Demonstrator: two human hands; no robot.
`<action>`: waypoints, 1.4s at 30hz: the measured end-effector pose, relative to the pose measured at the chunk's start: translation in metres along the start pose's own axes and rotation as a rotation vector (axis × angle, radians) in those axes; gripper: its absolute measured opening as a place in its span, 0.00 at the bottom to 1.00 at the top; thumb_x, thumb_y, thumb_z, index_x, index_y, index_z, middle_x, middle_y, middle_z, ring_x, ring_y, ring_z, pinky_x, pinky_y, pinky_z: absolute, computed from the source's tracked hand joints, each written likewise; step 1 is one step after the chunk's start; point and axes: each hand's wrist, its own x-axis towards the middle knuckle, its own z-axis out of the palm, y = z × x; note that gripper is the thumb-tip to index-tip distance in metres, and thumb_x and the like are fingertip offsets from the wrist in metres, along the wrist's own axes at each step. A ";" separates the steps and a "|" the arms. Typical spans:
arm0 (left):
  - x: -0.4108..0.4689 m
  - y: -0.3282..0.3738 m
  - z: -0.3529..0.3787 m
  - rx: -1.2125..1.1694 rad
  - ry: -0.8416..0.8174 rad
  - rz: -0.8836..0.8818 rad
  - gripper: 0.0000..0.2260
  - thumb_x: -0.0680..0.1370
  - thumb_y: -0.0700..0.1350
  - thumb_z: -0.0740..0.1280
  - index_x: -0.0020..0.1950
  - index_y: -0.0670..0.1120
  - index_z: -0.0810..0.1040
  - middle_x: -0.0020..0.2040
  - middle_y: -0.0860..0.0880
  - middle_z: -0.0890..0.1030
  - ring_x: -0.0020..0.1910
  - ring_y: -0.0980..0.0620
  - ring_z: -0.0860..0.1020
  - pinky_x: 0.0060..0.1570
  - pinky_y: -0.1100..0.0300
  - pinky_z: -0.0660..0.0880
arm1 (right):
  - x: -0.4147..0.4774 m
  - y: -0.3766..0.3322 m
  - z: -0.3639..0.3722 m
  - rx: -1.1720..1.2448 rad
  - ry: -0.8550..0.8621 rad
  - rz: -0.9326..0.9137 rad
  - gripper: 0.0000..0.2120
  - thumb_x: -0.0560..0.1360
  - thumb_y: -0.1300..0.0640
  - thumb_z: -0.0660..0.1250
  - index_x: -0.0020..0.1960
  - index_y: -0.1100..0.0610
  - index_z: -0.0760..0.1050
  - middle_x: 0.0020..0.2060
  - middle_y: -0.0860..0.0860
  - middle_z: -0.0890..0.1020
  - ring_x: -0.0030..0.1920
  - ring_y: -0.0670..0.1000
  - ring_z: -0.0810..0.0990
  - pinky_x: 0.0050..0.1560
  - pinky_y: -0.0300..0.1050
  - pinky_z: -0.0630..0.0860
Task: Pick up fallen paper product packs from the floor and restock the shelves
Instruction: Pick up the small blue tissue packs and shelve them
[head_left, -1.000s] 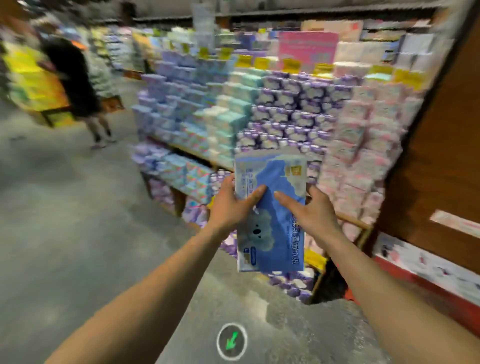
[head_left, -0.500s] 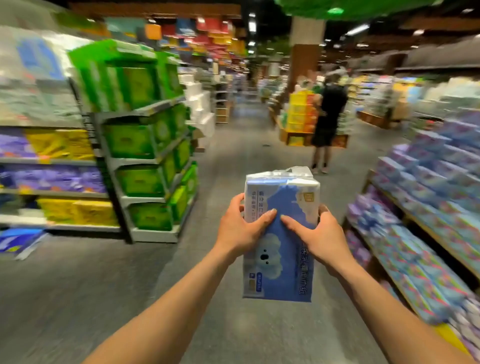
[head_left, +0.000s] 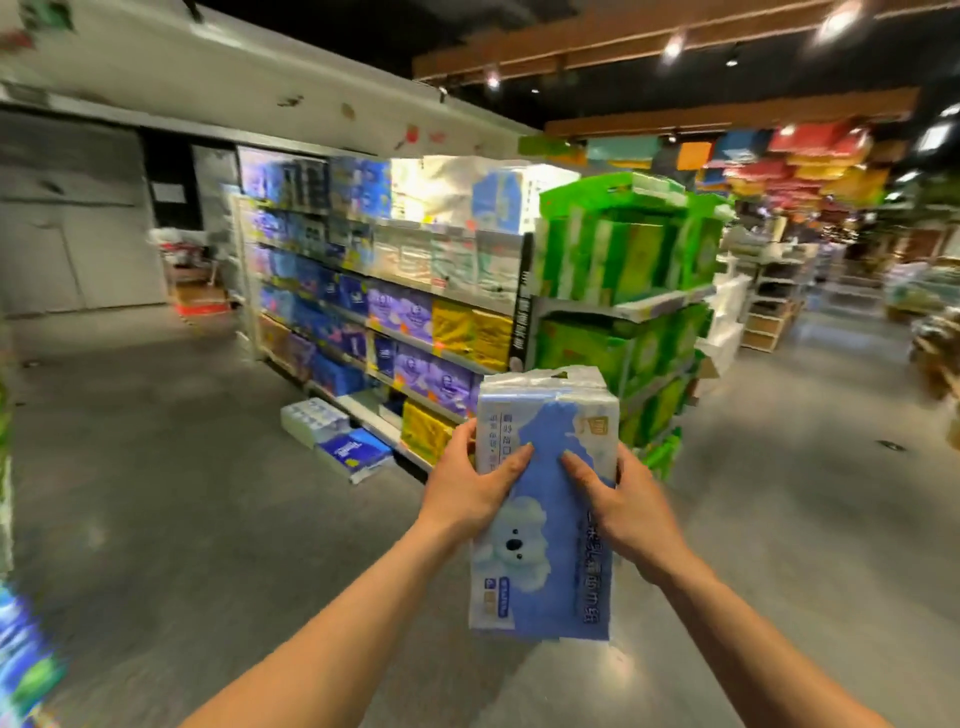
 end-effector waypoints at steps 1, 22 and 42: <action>0.028 -0.007 -0.013 0.004 0.012 0.011 0.31 0.66 0.68 0.75 0.64 0.56 0.76 0.53 0.57 0.84 0.50 0.58 0.84 0.53 0.48 0.83 | 0.028 -0.001 0.019 0.006 -0.012 -0.013 0.18 0.73 0.36 0.72 0.59 0.42 0.79 0.50 0.38 0.86 0.50 0.42 0.86 0.52 0.53 0.84; 0.641 -0.071 -0.074 0.022 0.073 0.167 0.24 0.73 0.62 0.74 0.64 0.53 0.76 0.54 0.54 0.84 0.51 0.56 0.82 0.51 0.55 0.81 | 0.625 0.023 0.212 -0.044 0.018 -0.181 0.11 0.75 0.37 0.69 0.54 0.39 0.78 0.48 0.37 0.86 0.49 0.41 0.85 0.54 0.52 0.83; 1.174 -0.092 -0.049 0.010 -0.264 0.432 0.25 0.73 0.62 0.74 0.64 0.50 0.76 0.57 0.53 0.82 0.54 0.52 0.80 0.56 0.52 0.78 | 1.072 0.036 0.292 -0.325 0.484 -0.208 0.14 0.76 0.41 0.71 0.53 0.49 0.81 0.48 0.44 0.86 0.49 0.45 0.84 0.51 0.50 0.81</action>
